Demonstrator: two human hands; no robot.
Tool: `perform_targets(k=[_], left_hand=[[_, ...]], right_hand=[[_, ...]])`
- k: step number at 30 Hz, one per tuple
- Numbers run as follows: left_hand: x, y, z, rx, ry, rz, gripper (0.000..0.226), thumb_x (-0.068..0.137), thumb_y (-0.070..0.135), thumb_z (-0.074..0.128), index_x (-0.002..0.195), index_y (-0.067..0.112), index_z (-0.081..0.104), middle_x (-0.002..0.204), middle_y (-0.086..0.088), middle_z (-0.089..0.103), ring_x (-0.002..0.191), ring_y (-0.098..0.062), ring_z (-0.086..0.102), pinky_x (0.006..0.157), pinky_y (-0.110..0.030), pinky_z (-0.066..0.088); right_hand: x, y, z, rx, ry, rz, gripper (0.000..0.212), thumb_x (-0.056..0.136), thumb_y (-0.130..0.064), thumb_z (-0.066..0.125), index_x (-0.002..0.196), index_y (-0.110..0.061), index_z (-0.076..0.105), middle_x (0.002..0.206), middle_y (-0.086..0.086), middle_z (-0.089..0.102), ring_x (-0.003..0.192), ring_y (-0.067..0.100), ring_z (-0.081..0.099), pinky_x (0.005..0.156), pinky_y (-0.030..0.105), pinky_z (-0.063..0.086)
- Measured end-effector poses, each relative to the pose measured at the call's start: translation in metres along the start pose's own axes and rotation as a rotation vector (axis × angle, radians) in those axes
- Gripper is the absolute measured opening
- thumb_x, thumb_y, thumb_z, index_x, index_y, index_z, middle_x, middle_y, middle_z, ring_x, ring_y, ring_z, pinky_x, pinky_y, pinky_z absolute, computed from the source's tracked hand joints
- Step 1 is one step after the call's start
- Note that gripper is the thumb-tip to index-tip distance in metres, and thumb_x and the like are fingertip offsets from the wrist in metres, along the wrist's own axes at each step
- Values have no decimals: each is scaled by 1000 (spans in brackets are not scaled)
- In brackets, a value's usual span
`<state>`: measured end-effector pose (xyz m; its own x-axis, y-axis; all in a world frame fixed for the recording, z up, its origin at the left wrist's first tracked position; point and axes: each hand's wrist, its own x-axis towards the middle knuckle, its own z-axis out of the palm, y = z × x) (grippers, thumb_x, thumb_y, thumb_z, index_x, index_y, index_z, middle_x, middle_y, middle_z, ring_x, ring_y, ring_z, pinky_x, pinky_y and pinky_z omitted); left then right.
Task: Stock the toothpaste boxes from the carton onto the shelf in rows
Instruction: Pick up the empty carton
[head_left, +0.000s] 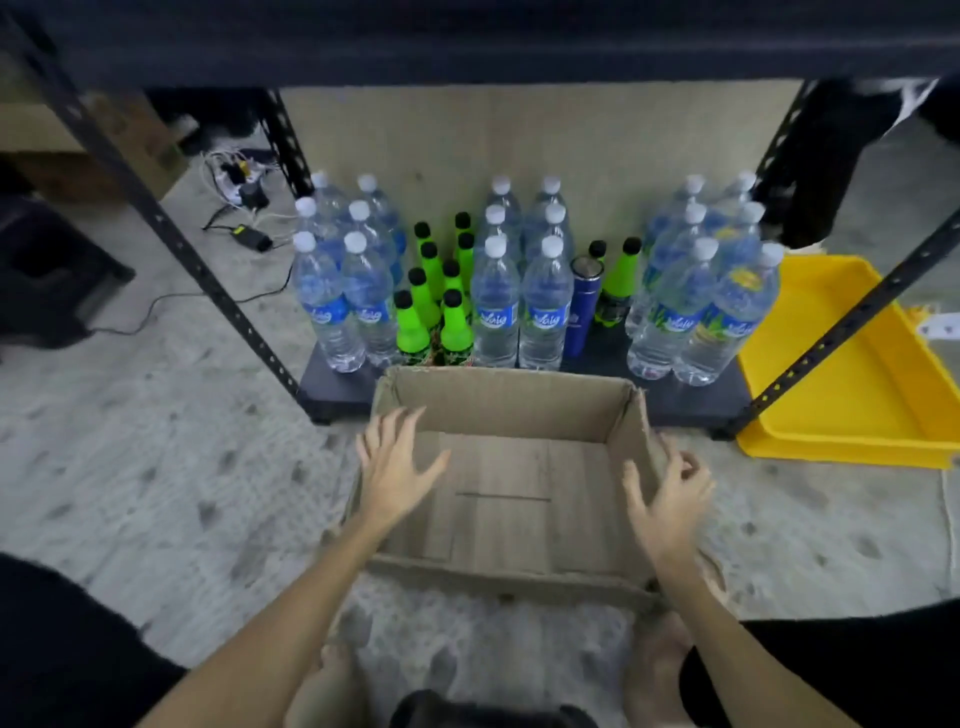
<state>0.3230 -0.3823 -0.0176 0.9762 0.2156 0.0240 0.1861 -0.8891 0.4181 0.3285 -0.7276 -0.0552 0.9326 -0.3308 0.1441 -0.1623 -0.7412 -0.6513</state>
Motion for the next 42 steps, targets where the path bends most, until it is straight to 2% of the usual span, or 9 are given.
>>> perform_targets(k=[6, 8, 14, 17, 26, 30, 33, 38, 42], left_hand=[[8, -43, 7, -91, 29, -163, 83, 77, 66, 67, 150, 44, 34, 163, -15, 6, 146, -42, 17, 115, -57, 21], [10, -59, 14, -220, -73, -207, 94, 75, 66, 74, 153, 48, 24, 163, -18, 9, 148, -40, 17, 119, -55, 23], [16, -78, 29, -513, -141, -131, 107, 84, 41, 78, 157, 46, 0, 165, 14, 23, 149, -8, 28, 122, -47, 29], [15, -77, 30, -526, -143, -180, 101, 86, 44, 76, 158, 42, 4, 164, 15, 24, 149, -7, 27, 122, -45, 28], [14, -86, 33, -638, -96, -111, 74, 99, 14, 62, 159, 29, 21, 162, 13, 31, 148, -2, 29, 122, -44, 30], [12, -83, 28, -690, -116, -106, 67, 100, -1, 53, 158, 19, 24, 163, 5, 32, 149, -4, 29, 123, -42, 29], [8, -85, 23, -683, -131, -120, 67, 101, 1, 53, 158, 23, 25, 162, 6, 33, 149, -7, 30, 122, -39, 29], [-6, -97, 2, -707, -113, -167, 66, 101, -2, 50, 159, 15, 23, 162, 8, 29, 141, 16, 26, 122, -31, 25], [-24, -117, -25, -709, -46, -202, 65, 100, -6, 48, 158, 12, 23, 164, 3, 27, 145, 12, 24, 121, -20, 24]], right_hand=[[4, 12, 8, 97, -163, -83, 65, 97, -36, 62, 155, -26, 35, 139, 20, 51, 129, 36, 48, 103, 42, 41], [4, 11, 9, 97, -190, -49, 72, 96, -31, 63, 158, -30, 27, 149, 13, 48, 132, 34, 50, 103, 42, 44], [6, -1, 12, 105, -265, 41, 93, 88, -16, 67, 161, -34, 11, 154, 8, 47, 127, 34, 56, 99, 45, 47], [6, -2, 13, 122, -262, 44, 92, 87, -15, 68, 160, -35, 15, 150, 6, 51, 124, 33, 59, 100, 46, 47], [10, 8, 13, 132, -231, 96, 72, 97, -14, 57, 152, -50, 28, 144, -5, 59, 122, 33, 62, 98, 51, 51], [15, 23, 18, 204, -328, 28, 75, 98, -8, 59, 156, -43, 27, 148, -4, 54, 122, 43, 58, 102, 61, 46], [17, 21, 15, 191, -367, -53, 74, 98, -20, 62, 158, -42, 24, 158, -14, 39, 128, 34, 56, 105, 56, 47], [14, 2, 15, 194, -347, -96, 71, 98, -25, 63, 156, -45, 26, 144, 1, 59, 123, 33, 61, 101, 51, 51], [6, -23, 29, 274, -360, -86, 71, 98, -22, 63, 153, -50, 30, 149, -10, 52, 135, 19, 54, 108, 51, 47]])
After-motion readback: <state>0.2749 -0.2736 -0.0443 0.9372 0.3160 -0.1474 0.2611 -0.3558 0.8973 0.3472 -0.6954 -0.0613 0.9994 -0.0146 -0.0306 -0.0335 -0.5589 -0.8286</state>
